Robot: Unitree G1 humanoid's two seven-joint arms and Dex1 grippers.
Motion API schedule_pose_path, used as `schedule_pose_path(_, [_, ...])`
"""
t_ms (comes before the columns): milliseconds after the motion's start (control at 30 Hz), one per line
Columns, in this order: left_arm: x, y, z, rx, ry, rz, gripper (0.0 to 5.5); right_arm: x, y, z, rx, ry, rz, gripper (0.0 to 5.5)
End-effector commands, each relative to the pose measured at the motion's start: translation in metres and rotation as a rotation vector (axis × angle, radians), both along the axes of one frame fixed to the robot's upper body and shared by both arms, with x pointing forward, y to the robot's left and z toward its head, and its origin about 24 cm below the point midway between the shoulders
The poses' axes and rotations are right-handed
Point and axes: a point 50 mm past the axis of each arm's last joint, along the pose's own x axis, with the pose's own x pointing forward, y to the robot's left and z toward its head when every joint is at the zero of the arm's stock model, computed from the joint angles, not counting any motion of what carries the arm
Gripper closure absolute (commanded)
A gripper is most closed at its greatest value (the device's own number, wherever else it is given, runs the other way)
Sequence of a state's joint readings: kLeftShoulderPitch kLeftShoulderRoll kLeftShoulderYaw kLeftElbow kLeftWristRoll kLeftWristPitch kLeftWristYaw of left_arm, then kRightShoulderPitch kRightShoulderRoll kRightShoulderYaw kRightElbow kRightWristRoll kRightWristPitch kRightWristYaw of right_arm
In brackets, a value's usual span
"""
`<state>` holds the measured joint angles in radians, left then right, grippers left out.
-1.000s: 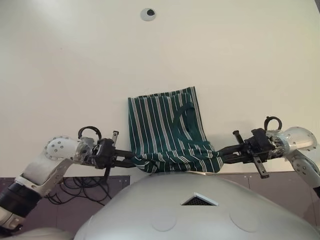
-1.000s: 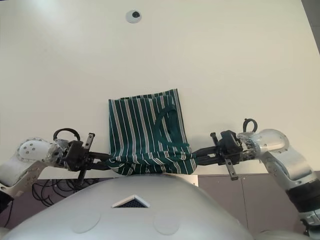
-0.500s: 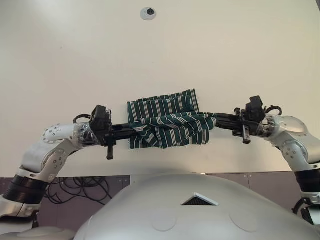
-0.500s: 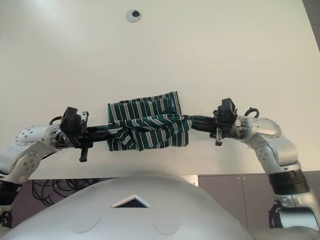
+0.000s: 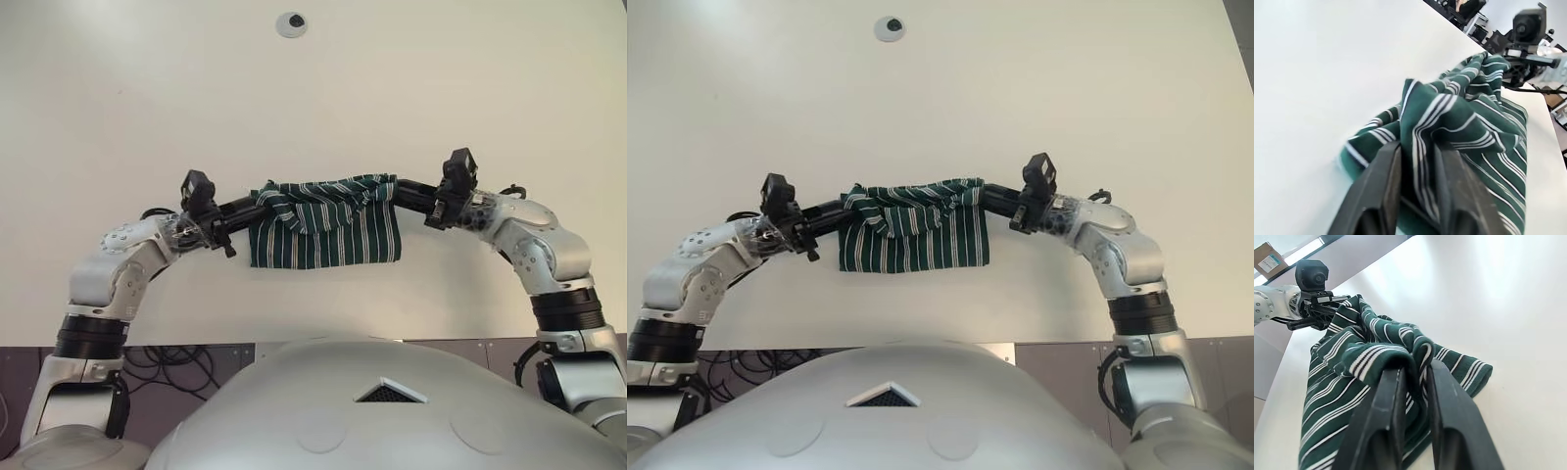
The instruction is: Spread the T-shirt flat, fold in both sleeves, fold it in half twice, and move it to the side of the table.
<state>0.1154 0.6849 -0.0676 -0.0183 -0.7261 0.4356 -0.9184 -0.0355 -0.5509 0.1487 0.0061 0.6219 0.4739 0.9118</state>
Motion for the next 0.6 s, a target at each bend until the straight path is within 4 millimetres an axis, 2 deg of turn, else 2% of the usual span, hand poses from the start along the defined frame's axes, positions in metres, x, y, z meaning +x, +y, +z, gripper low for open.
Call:
schedule_pose_path(33, [0.009,0.015,-0.007,-0.011,0.051,0.099,3.86,0.014,0.006,0.002,0.049,0.025,-0.075,4.09])
schedule_pose_path(100, [0.016,0.023,-0.014,-0.010,0.096,0.177,3.69,0.021,0.008,0.001,0.070,0.053,-0.131,3.74])
schedule_pose_path(167, [0.024,0.033,-0.026,0.035,0.145,0.282,3.69,0.034,0.009,0.001,0.118,0.102,-0.233,3.74])
schedule_pose_path(267, [0.028,0.038,-0.040,0.076,0.172,0.348,3.69,0.049,0.007,0.001,0.172,0.159,-0.359,3.74])
schedule_pose_path(333, [0.030,0.040,-0.041,0.051,0.145,0.368,3.69,0.053,0.001,0.001,0.171,0.161,-0.422,3.74])
schedule_pose_path(400, [0.035,0.041,-0.022,-0.070,0.011,0.362,3.69,0.053,-0.006,0.004,0.125,0.085,-0.449,3.74])
schedule_pose_path(467, [0.027,0.039,0.006,-0.250,-0.130,0.257,3.69,0.045,-0.007,0.014,0.092,-0.096,-0.376,3.74])
schedule_pose_path(500, [0.014,0.035,0.015,-0.296,-0.178,0.140,3.69,0.037,-0.005,0.022,0.118,-0.193,-0.305,3.74])
schedule_pose_path(600, [-0.023,0.019,0.018,-0.346,-0.192,-0.152,3.69,0.008,0.000,0.038,0.200,-0.375,-0.062,3.74])
